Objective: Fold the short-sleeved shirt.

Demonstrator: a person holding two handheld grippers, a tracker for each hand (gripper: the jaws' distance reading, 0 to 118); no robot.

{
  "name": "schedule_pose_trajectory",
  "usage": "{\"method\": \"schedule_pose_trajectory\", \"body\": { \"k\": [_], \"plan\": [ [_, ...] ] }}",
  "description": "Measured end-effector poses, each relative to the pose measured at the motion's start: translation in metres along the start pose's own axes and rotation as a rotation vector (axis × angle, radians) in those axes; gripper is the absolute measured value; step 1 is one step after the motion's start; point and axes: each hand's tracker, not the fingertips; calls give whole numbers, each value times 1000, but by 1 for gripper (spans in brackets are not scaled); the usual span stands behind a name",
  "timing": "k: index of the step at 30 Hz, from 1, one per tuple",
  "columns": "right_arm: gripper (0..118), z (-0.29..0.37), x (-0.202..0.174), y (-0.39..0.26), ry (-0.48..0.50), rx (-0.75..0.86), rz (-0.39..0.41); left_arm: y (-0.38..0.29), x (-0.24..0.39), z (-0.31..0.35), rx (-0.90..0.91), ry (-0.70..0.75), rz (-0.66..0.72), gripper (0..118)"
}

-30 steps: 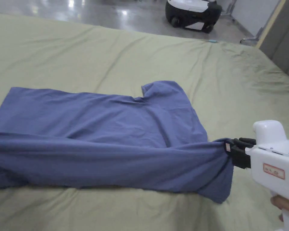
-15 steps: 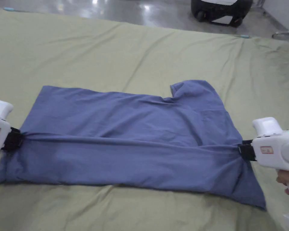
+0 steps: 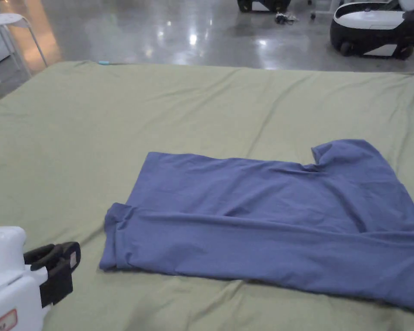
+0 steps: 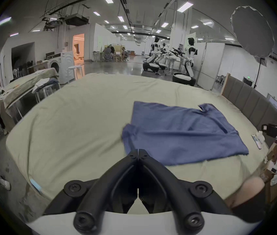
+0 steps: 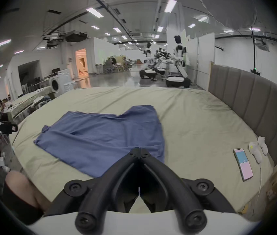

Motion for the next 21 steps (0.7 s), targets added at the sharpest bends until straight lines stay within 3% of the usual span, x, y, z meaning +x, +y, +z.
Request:
{"method": "schedule_pose_trajectory", "body": {
  "k": [1,5,7,8,9,14,15,16,17,20,21],
  "plan": [
    [0,4,-6,-3,6,-9,5,-6,2,-4,-43,-51,22,0],
    [0,0,-18,-6,44,-63,-17,-18,-3,-47,-79,0,-6,4],
    [0,-5,-22,-8,43,-59,11,-14,-9,-78,-103,52,-11,74],
    [0,-5,-25,-8,39,-55,35,-15,-14,-93,-132,67,-7,96],
    [0,-6,-26,-8,49,-67,42,-16,-20,-110,-159,64,7,97],
    [0,-16,-22,-12,43,-103,40,-15,-18,-153,-238,50,12,94],
    [0,-18,-21,-14,36,-107,40,-14,-12,-155,-256,22,-2,88],
    [0,-22,-19,-15,33,-113,37,-16,-6,-160,-269,4,-38,70],
    [0,-25,-17,-17,29,-119,35,-19,2,-163,-259,44,-99,42],
    [0,-39,-8,-31,-11,-150,59,-17,18,-157,-228,12,-210,5],
    [0,-44,-5,-35,-26,-176,50,-17,22,-157,-224,34,-207,5]
  ]
}}
